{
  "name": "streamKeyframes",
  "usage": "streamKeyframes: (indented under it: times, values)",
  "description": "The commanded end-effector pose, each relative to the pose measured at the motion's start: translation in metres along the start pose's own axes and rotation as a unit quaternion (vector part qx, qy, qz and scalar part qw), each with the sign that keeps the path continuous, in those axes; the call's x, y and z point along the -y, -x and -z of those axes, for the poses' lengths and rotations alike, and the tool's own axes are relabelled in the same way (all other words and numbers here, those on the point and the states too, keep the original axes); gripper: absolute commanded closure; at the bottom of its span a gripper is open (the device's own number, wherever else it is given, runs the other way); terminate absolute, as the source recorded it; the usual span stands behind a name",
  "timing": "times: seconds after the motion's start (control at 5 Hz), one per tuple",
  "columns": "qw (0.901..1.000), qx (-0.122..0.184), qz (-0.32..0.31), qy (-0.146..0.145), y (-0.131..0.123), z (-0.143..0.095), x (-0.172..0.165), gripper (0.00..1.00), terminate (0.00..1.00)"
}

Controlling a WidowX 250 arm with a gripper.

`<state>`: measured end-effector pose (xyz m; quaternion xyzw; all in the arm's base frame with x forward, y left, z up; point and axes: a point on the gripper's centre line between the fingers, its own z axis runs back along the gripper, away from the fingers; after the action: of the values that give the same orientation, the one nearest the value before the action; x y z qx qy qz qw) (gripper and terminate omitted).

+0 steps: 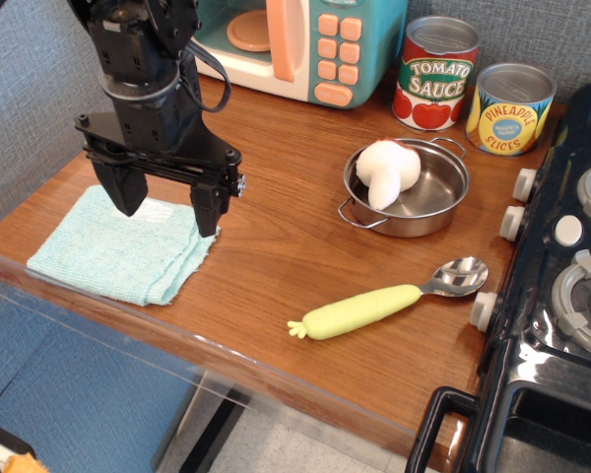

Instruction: Hold and move the spatula from right edge of the table and place it infront of the oven.

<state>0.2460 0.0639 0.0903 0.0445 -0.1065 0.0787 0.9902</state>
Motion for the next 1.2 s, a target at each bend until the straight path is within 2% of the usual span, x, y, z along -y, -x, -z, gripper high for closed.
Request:
streamKeyframes:
  times: [0.0, 0.2, 0.4, 0.6, 0.8, 1.0]
  values:
    - [1.0000, 0.000, 0.000, 0.000, 0.000, 0.000, 0.000, 0.00, 0.00]
    - [0.9974, 0.009, 0.069, 0.017, -0.004, 0.000, 0.044, 0.00, 0.00]
    - [0.9861, 0.007, 0.163, 0.032, -0.003, 0.007, 0.092, 0.00, 0.00]
    - [0.9624, 0.010, 0.265, 0.058, 0.001, 0.018, 0.144, 0.00, 0.00]
    - [0.9535, -0.006, 0.296, 0.059, 0.002, 0.035, 0.156, 0.00, 0.00]
    - [0.9551, -0.039, 0.289, 0.050, 0.002, 0.057, 0.155, 0.00, 0.00]
